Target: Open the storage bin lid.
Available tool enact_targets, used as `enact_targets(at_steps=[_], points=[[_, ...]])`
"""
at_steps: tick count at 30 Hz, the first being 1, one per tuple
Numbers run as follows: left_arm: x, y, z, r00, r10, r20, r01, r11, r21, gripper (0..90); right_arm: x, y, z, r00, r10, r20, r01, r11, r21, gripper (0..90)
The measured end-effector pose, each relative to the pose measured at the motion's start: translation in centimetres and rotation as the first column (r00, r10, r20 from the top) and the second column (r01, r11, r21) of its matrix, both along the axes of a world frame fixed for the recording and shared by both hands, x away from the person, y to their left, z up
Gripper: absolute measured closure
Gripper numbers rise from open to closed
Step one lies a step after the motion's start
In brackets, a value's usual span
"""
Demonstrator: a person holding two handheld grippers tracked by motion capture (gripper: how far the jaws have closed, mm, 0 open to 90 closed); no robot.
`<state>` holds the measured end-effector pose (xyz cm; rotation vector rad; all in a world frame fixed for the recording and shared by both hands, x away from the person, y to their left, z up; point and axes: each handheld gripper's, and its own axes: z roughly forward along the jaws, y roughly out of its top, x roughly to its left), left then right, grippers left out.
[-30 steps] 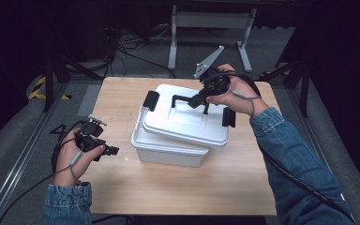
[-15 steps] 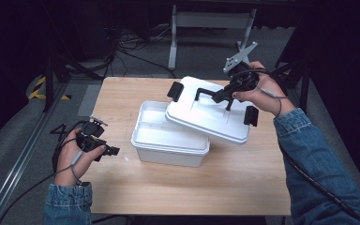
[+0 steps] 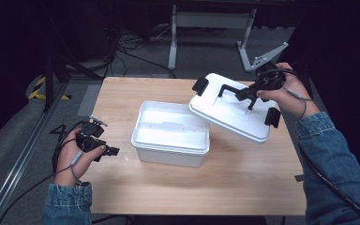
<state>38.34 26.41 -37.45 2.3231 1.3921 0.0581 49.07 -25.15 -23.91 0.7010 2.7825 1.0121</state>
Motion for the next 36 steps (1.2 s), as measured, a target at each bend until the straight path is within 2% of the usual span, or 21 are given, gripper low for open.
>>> enact_targets(at_steps=[11, 23, 28, 31, 36], points=[[0.0, -0.1, -0.1, 1.0000, 0.005, -0.007, -0.005, 1.0000, -0.006, 34.3, 0.6, -4.1, -1.0, 0.9947, -0.103, -0.005, 0.103, 0.995, 0.009, 84.2], [0.1, 0.0, -0.2, 0.9999, 0.005, -0.009, -0.006, 1.0000, -0.006, 34.0, 1.7, -6.4, -3.1, 0.9836, -0.179, -0.019, 0.179, 0.984, -0.008, 84.3], [0.1, 0.1, -0.4, 0.9999, 0.011, 0.002, -0.011, 0.9999, 0.008, 34.3, 2.2, -7.2, -4.7, 0.9777, -0.209, -0.021, 0.208, 0.978, -0.025, 84.3], [0.1, 0.2, -0.5, 0.9997, 0.009, 0.022, -0.009, 0.9999, 0.011, 33.2, 2.4, -7.3, -6.0, 0.9754, -0.218, -0.034, 0.217, 0.976, -0.032, 84.2], [0.1, 0.3, -0.7, 0.9996, 0.005, 0.027, -0.005, 0.9999, 0.015, 32.7, 2.8, -7.3, -8.0, 0.9733, -0.223, -0.054, 0.221, 0.974, -0.041, 84.2]])
